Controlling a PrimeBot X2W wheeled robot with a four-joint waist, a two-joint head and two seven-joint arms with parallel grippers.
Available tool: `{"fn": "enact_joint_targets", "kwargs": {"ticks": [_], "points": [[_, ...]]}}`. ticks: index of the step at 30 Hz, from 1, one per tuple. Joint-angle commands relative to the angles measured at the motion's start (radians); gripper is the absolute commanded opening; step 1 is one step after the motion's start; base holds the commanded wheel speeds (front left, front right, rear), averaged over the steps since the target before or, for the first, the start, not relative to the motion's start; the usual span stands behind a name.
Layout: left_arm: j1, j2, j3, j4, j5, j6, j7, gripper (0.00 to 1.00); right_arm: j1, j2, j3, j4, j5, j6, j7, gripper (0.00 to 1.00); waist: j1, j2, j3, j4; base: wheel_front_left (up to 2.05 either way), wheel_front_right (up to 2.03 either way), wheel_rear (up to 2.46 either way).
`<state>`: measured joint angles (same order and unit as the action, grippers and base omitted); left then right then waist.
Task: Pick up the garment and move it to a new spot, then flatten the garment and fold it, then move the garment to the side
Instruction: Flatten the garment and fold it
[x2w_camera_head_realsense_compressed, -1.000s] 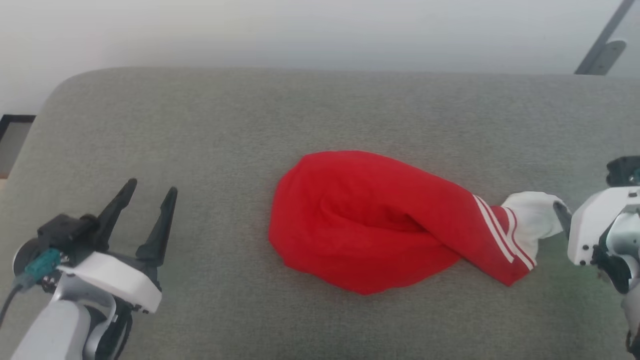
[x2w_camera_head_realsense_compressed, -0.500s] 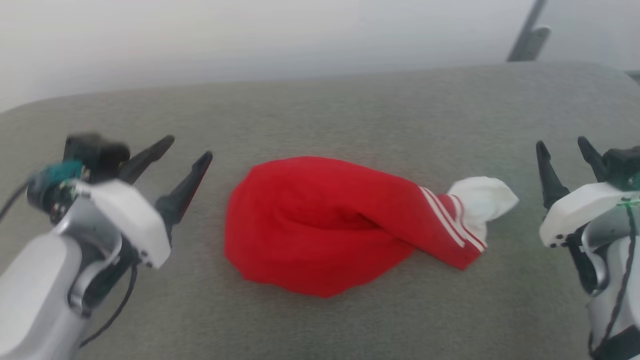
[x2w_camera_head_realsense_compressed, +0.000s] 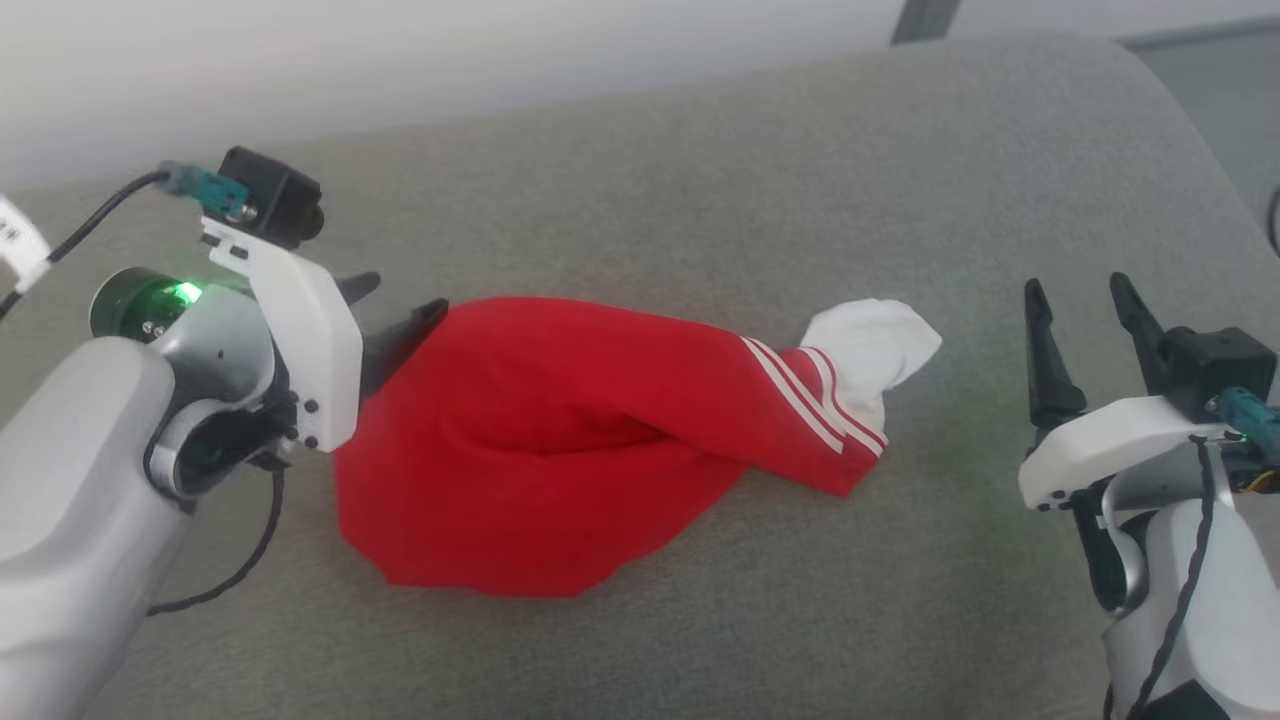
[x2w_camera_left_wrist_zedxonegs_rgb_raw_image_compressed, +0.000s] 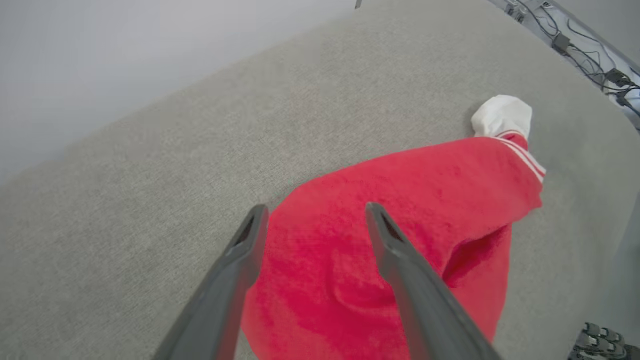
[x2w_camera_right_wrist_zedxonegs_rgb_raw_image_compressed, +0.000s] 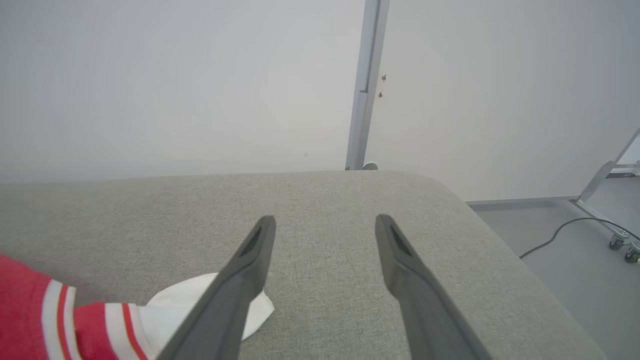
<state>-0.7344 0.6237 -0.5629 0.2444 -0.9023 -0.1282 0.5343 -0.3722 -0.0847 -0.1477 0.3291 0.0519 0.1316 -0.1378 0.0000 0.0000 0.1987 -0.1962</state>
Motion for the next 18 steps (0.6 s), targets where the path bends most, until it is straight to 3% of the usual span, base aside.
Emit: {"fn": "enact_joint_targets", "kwargs": {"ticks": [1, 15, 16, 17, 18], "points": [[-0.027, -0.001, -0.020, 0.033, 0.004, -0.002, 0.035, 1.00, 0.011, 0.009, 0.004, -0.008, 0.010, -0.002, -0.008, 1.00, 0.0000, 0.0000, 0.031, -0.029, 0.00, 0.00, 0.00], [-0.117, -0.024, -0.110, 0.295, -0.007, -0.002, 0.164, 1.00, -0.001, 0.032, 0.014, -0.010, 0.043, -0.002, -0.042, 1.00, 0.0000, 0.0000, 0.115, -0.073, 0.00, 0.00, 0.00], [-0.119, -0.030, -0.108, 0.317, -0.016, -0.002, 0.171, 0.92, -0.004, 0.033, 0.013, -0.007, 0.045, -0.002, -0.042, 1.00, 0.0000, 0.0000, 0.117, -0.073, 0.00, 0.00, 0.00], [-0.119, -0.039, -0.110, 0.331, -0.024, -0.002, 0.175, 0.27, -0.006, 0.033, 0.012, -0.005, 0.044, -0.002, -0.043, 1.00, 0.0000, 0.0000, 0.120, -0.072, 0.00, 0.00, 0.00], [-0.123, -0.044, -0.111, 0.344, -0.027, -0.002, 0.174, 0.00, -0.008, 0.033, 0.009, -0.003, 0.042, -0.002, -0.046, 1.00, 0.0000, 0.0000, 0.122, -0.071, 0.00, 0.00, 0.00]]}}
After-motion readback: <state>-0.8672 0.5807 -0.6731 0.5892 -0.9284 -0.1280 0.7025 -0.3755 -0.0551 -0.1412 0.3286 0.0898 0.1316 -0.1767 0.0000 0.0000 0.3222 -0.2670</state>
